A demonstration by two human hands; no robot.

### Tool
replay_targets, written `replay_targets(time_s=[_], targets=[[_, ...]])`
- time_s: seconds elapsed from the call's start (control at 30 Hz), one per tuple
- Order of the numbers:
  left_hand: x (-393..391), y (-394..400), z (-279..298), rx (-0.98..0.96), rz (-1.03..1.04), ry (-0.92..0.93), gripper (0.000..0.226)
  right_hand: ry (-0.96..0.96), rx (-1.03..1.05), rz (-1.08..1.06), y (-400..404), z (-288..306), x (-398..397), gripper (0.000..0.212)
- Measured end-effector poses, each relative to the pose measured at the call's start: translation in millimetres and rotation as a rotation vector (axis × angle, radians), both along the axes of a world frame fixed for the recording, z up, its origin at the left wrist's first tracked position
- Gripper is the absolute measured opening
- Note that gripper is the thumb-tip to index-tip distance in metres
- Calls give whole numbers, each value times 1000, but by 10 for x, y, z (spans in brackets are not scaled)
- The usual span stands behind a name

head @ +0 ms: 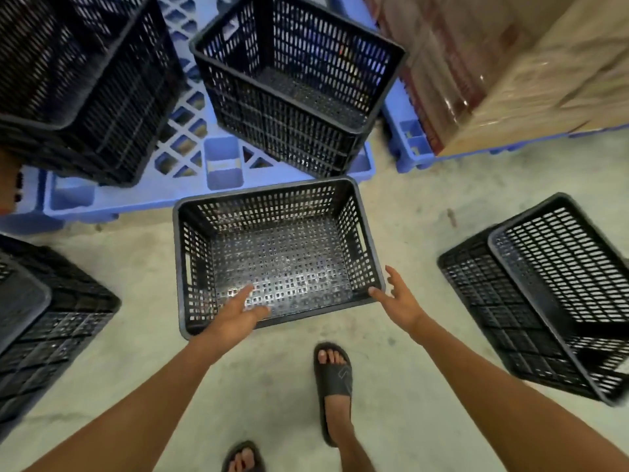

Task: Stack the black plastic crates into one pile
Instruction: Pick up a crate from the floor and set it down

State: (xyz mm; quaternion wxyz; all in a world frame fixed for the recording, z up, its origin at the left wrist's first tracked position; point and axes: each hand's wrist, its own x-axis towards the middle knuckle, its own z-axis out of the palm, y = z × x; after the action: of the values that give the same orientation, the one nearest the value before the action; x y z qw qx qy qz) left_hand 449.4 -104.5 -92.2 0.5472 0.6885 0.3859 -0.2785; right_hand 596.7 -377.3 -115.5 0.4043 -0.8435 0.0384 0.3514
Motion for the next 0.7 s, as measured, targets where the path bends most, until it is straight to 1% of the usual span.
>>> replay_targets(time_s=[0.1, 0.2, 0.3, 0.37, 0.47, 0.53, 0.6, 0.7], targets=[[129, -387, 330, -24, -89, -64, 69, 57, 22, -139, -325, 291, -287, 73], [318, -859, 561, -59, -177, -103, 68, 75, 37, -227, -848, 589, -572, 74], [516, -1383, 733, -97, -262, -117, 63, 83, 42, -365, -1526, 830, -795, 73], [681, -1796, 814, -106, -358, -117, 63, 90, 37, -508, -2086, 949, -877, 72], [932, -2303, 824, -91, -468, -127, 64, 151, 85, -733, -2854, 978, -920, 69], [1160, -2709, 752, -84, -523, -110, 65, 152, 108, -862, -3369, 912, -879, 66], [1381, -3043, 662, -89, -525, -75, 68, 141, 104, -945, -3760, 791, -794, 64], [1796, -3674, 379, -76, -537, -9, 72, 162, 116, -1032, -4379, 498, -590, 65]])
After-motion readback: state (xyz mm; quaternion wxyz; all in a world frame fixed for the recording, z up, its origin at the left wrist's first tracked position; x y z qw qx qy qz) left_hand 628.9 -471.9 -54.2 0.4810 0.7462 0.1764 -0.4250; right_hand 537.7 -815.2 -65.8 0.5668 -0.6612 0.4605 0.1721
